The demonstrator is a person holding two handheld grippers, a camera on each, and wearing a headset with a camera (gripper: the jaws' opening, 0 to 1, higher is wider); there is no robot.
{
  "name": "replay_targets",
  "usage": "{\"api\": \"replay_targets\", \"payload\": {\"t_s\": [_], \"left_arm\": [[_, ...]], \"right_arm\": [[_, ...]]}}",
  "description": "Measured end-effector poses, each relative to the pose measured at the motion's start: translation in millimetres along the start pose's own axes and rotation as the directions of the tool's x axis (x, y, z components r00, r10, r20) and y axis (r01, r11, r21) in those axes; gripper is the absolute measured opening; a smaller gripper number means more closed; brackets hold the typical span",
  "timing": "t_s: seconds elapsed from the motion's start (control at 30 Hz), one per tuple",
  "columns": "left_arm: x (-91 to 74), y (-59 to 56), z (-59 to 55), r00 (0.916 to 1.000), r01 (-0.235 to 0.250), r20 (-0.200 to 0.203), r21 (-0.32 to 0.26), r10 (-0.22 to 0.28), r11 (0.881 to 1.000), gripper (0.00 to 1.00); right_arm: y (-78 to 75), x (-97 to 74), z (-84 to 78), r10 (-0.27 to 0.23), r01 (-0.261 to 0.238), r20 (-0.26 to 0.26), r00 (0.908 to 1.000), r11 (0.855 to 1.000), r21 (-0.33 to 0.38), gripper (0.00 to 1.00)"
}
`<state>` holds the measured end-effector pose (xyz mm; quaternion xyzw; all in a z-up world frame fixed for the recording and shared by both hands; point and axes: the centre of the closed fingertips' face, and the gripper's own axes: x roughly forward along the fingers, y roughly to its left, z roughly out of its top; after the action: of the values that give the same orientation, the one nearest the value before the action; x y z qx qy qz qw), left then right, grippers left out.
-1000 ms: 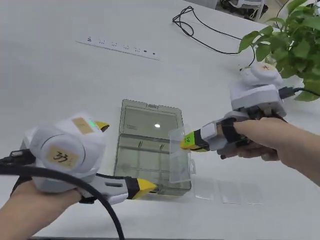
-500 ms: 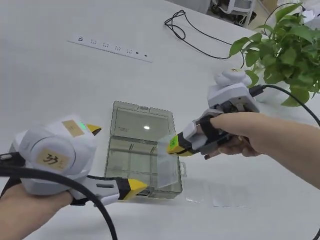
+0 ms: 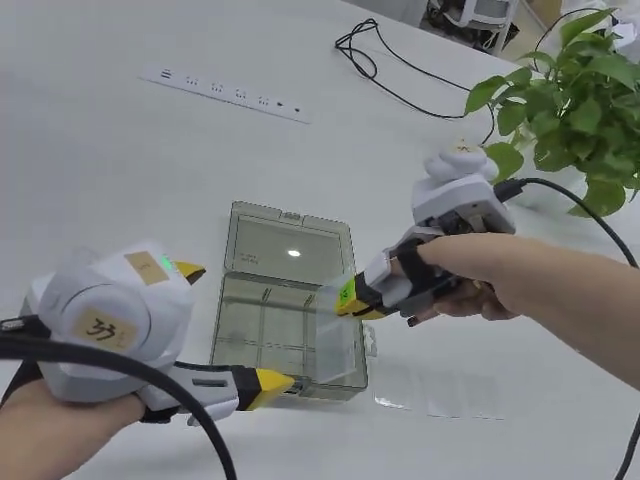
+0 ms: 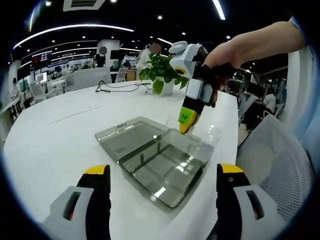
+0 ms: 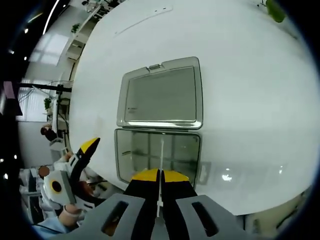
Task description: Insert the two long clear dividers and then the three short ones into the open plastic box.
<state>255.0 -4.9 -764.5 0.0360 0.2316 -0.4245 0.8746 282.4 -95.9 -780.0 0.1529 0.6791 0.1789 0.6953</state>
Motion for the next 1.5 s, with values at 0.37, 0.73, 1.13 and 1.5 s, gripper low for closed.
{"api": "replay_targets", "payload": {"t_s": [0.37,0.73,1.13,1.5], "left_arm": [[1.1,-0.5,-0.8,1.0000,0.005,0.003,-0.013,-0.005,1.000,0.87],[1.0,1.3,-5.3,1.0000,0.004,-0.005,-0.027,-0.004,1.000,0.86],[0.2,1.4,-6.2,1.0000,0.006,0.002,-0.043,-0.006,0.999,0.85],[-1.8,3.5,-7.2,1.0000,0.003,0.002,-0.051,-0.003,0.999,0.84]], "right_arm": [[-2.7,5.5,2.5,-0.019,0.019,-0.007,0.9998,1.000,-0.011,0.02],[-3.8,11.7,-0.5,-0.030,0.030,-0.012,0.9995,1.000,-0.004,0.02],[-4.3,16.2,2.6,-0.047,0.046,-0.022,0.9987,0.999,-0.016,0.02],[-5.1,18.5,1.8,-0.059,0.058,-0.024,0.9980,0.998,-0.018,0.02]]}}
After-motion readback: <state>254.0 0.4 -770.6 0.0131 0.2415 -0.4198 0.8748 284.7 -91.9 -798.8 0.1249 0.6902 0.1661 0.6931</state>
